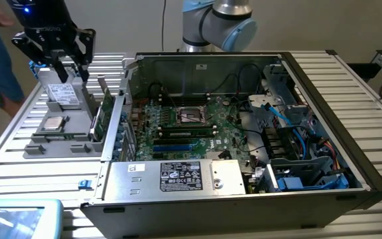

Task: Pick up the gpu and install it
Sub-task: 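Reach for the gpu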

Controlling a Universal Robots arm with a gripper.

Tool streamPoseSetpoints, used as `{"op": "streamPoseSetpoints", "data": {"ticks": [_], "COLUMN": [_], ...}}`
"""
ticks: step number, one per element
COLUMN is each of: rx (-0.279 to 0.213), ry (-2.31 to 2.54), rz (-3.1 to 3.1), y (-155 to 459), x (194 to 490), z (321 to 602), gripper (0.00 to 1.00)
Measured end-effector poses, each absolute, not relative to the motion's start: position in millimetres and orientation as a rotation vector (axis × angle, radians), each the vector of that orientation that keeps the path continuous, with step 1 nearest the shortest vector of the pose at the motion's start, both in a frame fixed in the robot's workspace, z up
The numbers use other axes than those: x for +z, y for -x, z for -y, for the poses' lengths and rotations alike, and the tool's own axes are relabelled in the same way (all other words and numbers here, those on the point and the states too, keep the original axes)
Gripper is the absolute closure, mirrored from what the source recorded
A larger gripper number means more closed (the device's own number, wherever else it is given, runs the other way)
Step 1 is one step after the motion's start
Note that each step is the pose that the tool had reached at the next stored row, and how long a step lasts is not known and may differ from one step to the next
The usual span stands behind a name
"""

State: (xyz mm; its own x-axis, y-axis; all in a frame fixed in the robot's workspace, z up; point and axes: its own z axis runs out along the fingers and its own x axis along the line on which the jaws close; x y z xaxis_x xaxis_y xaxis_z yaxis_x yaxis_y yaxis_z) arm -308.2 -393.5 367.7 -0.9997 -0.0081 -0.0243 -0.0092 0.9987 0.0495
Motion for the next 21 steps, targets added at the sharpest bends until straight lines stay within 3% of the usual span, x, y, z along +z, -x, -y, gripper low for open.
{"op": "streamPoseSetpoints", "data": {"ticks": [21], "rx": [0.086], "ry": [-0.023], "rz": [-3.109], "y": [304], "x": [331], "z": [392], "gripper": [0.51]}}
